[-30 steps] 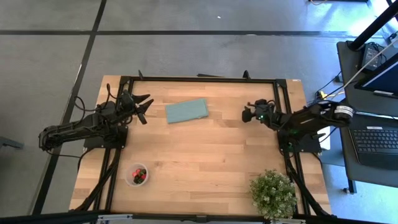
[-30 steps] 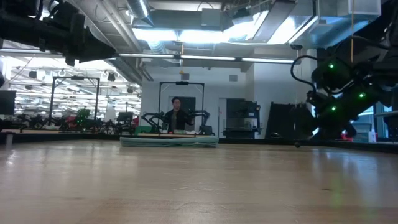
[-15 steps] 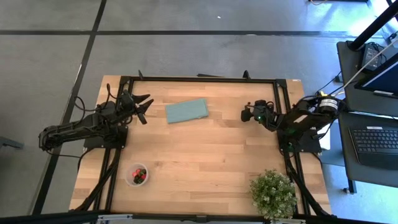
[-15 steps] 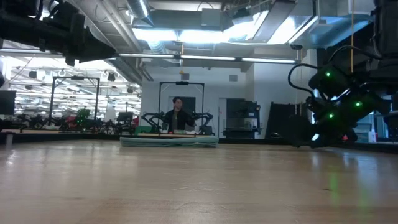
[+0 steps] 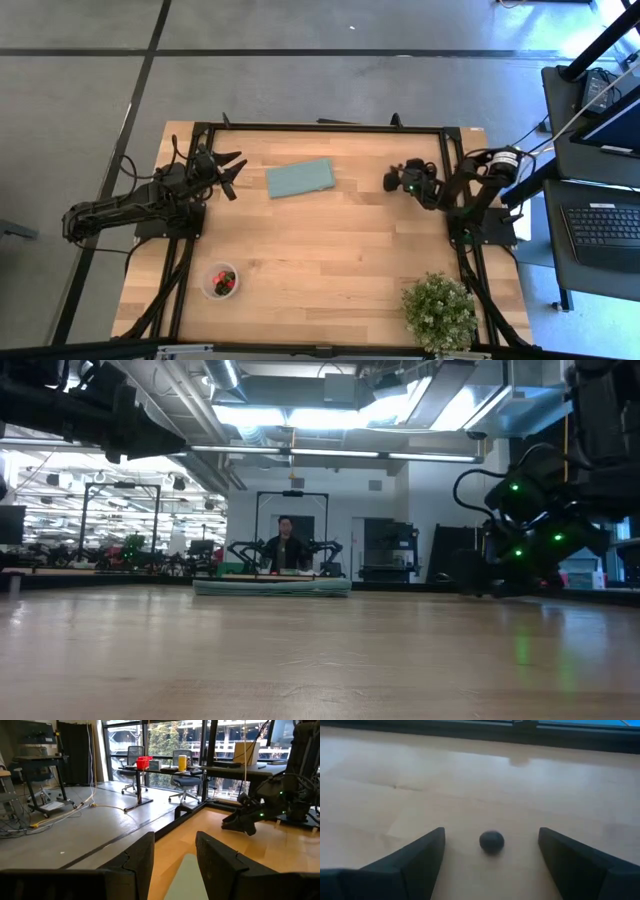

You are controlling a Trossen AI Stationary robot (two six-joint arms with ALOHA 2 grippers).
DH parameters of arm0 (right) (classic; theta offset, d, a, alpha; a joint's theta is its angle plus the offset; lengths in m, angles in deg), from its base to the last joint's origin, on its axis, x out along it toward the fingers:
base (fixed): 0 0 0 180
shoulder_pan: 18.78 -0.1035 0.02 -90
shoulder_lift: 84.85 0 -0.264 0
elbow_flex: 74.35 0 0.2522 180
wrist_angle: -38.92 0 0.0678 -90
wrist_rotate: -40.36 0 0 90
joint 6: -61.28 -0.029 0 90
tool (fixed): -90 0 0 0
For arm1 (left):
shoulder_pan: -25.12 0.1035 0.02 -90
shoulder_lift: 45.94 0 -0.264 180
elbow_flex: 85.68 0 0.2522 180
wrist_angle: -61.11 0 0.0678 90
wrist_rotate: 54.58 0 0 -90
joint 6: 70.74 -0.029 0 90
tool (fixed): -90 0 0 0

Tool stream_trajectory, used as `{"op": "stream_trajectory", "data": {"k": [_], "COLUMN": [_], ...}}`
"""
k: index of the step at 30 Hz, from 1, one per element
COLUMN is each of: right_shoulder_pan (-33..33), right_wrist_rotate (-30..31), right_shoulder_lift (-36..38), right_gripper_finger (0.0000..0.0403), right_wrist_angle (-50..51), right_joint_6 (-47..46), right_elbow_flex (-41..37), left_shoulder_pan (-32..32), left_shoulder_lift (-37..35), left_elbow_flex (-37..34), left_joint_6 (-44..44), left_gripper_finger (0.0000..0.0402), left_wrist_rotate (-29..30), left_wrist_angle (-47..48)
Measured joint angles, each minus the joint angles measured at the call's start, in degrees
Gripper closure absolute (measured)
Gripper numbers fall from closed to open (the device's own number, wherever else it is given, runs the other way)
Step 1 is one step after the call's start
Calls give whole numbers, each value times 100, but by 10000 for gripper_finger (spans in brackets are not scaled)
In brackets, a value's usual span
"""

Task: Pick and placing Produce into tupperware
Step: Put the blueberry into the transparent container

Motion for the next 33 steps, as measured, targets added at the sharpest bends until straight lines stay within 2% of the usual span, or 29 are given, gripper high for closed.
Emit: {"op": "stream_trajectory", "data": {"k": [10, 33], "right_shoulder_pan": [-25, -235], "right_wrist_rotate": [280, 211], "right_shoulder_lift": [-426, -453], "right_gripper_finger": [79, 79], "right_wrist_angle": [95, 66], "right_joint_6": [-386, -336], "right_elbow_flex": [321, 250], "left_shoulder_pan": [0, 0], "left_shoulder_lift": [0, 0], "left_elbow_flex": [0, 0], "left_joint_6": [7, 201], "left_gripper_finger": [264, 264], "left_wrist_rotate": [-4, -15], "left_wrist_angle": [-9, -7]}}
